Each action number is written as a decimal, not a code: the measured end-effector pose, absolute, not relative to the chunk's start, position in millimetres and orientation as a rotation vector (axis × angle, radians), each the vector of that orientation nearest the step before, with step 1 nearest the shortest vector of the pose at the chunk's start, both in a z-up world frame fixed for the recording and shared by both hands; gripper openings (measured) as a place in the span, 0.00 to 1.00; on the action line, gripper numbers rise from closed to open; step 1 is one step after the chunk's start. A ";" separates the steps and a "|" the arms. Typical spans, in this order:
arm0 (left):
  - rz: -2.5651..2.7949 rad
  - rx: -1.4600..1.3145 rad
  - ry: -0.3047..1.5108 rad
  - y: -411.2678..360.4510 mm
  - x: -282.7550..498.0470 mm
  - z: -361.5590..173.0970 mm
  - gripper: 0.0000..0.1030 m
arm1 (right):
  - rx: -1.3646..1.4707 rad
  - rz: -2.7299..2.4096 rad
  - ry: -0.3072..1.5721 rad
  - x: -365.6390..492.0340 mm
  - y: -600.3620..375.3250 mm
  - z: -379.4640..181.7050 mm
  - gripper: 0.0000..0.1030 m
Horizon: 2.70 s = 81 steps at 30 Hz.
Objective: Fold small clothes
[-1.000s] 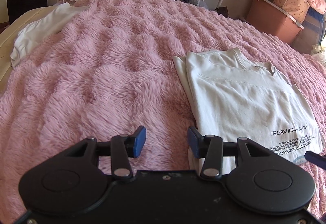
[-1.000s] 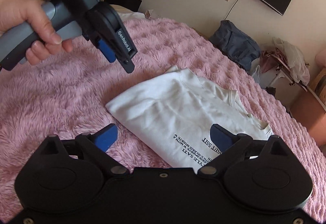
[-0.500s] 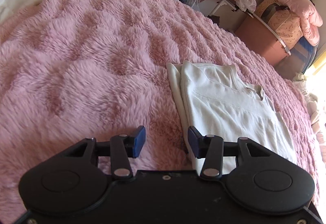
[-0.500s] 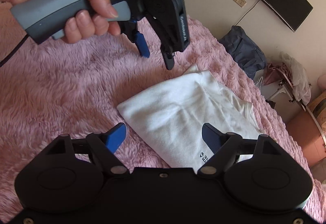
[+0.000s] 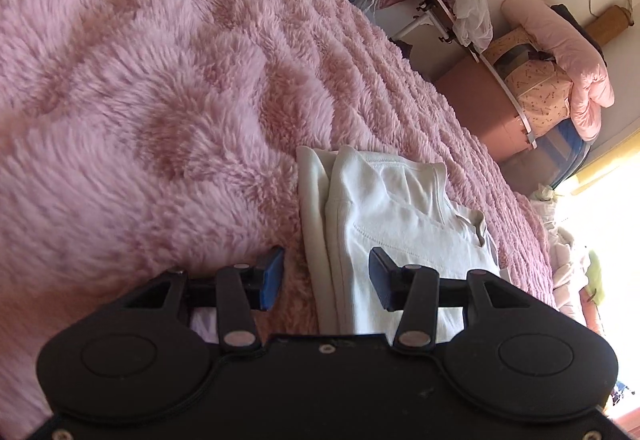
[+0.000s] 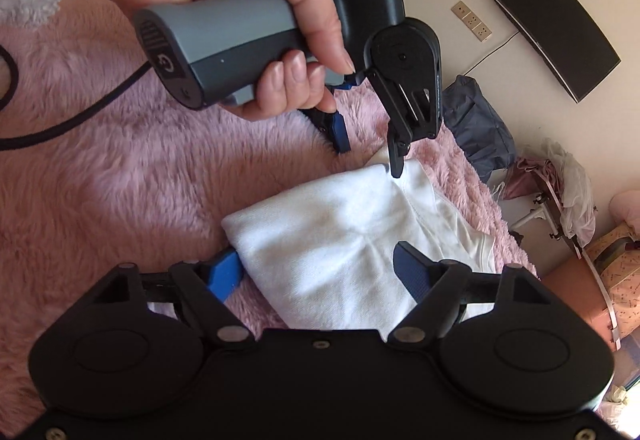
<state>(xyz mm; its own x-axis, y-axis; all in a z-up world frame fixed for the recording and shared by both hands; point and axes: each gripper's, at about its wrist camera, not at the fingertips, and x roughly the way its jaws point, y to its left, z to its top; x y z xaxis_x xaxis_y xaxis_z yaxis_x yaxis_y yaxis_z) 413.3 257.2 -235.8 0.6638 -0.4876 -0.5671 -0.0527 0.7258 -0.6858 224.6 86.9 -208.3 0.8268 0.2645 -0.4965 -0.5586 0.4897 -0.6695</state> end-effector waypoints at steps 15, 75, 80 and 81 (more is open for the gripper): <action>-0.349 -0.860 0.859 246.1 465.7 -255.5 0.12 | -0.909 0.554 0.360 223.0 89.5 -207.8 0.14; -0.551 -0.305 0.973 -203.4 545.3 -164.4 0.08 | 0.033 -0.007 0.534 255.4 -280.7 -153.6 0.06; -0.562 -0.276 0.983 -216.5 546.3 -168.5 0.08 | 0.068 -0.033 0.564 254.0 -291.8 -160.9 0.06; -0.568 -0.261 0.983 -221.8 546.0 -168.1 0.08 | 0.075 -0.037 0.567 253.4 -293.8 -161.6 0.06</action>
